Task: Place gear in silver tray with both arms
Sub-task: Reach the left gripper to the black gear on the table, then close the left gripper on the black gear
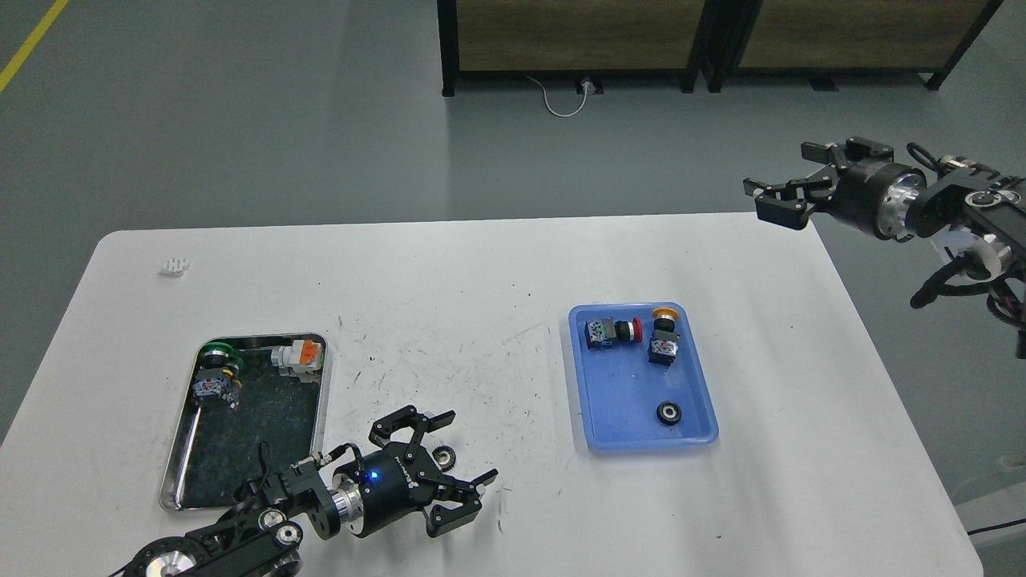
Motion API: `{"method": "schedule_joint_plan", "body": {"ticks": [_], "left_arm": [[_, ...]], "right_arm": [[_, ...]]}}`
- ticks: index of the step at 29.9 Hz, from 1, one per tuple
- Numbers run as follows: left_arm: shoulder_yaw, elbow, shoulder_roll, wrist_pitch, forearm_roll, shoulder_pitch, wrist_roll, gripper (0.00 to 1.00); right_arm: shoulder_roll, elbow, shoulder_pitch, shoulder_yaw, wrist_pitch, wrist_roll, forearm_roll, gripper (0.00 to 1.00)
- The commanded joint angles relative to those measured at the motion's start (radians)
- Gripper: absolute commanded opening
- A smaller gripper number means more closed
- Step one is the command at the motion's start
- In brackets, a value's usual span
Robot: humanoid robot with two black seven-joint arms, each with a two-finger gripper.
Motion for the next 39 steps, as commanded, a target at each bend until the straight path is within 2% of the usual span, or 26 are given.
{"method": "schedule_joint_plan", "body": {"ticks": [1, 7, 15, 18, 23, 25, 34, 39], "left_arm": [[0.019, 0.045, -0.019, 0.029, 0.004, -0.004, -0.029, 0.98], [0.079, 0.084, -0.013, 0.084, 0.001, -0.011, -0.098, 0.98], [0.088, 0.117, -0.012, 0.095, -0.023, -0.008, -0.124, 0.98], [0.090, 0.119, -0.010, 0.093, -0.058, -0.010, -0.148, 0.94], [0.093, 0.119, -0.010, 0.086, -0.097, -0.008, -0.152, 0.85], [0.093, 0.119, -0.009, 0.081, -0.098, -0.005, -0.153, 0.77], [0.111, 0.119, -0.007, 0.079, -0.098, -0.002, -0.161, 0.66], [0.113, 0.130, -0.007, 0.079, -0.098, -0.002, -0.161, 0.64]], "right_arm": [[-0.002, 0.001, 0.000, 0.000, 0.000, 0.000, 0.000, 0.99], [-0.004, 0.004, 0.000, 0.000, 0.000, 0.000, 0.000, 0.99], [-0.002, 0.004, 0.000, 0.001, 0.000, 0.000, 0.000, 0.99], [-0.002, 0.006, 0.000, 0.000, 0.000, 0.000, 0.000, 0.99], [-0.004, 0.007, -0.002, 0.000, 0.002, 0.000, 0.000, 0.99], [-0.004, 0.007, -0.002, 0.000, 0.002, 0.000, 0.000, 0.99], [-0.005, 0.007, -0.003, 0.000, 0.003, 0.000, 0.000, 0.99], [-0.004, 0.007, -0.006, 0.000, 0.003, -0.002, 0.000, 0.99]]}}
